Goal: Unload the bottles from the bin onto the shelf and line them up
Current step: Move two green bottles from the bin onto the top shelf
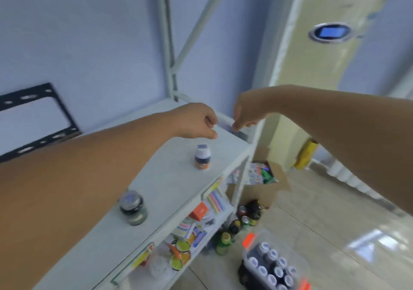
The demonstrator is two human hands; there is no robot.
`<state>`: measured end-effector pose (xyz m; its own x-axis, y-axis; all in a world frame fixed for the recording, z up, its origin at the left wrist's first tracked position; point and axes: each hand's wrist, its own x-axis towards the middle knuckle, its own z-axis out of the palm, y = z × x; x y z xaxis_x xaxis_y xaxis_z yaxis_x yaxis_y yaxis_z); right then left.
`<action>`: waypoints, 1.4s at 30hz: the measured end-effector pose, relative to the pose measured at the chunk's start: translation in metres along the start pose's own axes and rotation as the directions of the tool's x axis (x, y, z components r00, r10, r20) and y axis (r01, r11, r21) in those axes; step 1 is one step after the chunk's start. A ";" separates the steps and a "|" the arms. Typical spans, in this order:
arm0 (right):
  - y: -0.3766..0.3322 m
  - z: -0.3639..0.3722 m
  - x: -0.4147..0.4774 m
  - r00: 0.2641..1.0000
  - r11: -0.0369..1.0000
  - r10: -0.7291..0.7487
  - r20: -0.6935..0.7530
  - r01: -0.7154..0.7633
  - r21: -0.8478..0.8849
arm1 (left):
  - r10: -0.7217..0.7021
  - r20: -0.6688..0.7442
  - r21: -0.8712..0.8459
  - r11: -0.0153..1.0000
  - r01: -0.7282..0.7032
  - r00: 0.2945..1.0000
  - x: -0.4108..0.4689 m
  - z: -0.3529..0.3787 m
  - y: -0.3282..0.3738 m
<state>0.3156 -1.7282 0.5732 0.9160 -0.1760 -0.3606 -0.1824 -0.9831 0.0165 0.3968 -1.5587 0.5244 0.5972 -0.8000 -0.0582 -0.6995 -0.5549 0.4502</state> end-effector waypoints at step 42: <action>0.212 0.748 0.035 0.720 0.762 0.434 0.542 -0.614 0.205 | -0.083 0.843 0.134 0.989 -0.059 0.532 0.142 0.775 0.009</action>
<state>0.0419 -1.9045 -0.1335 0.3866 -0.5259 -0.7576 -0.7746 -0.6310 0.0427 0.1713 -1.8541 -0.1708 0.0447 -0.5718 -0.8192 -0.7798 -0.5326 0.3291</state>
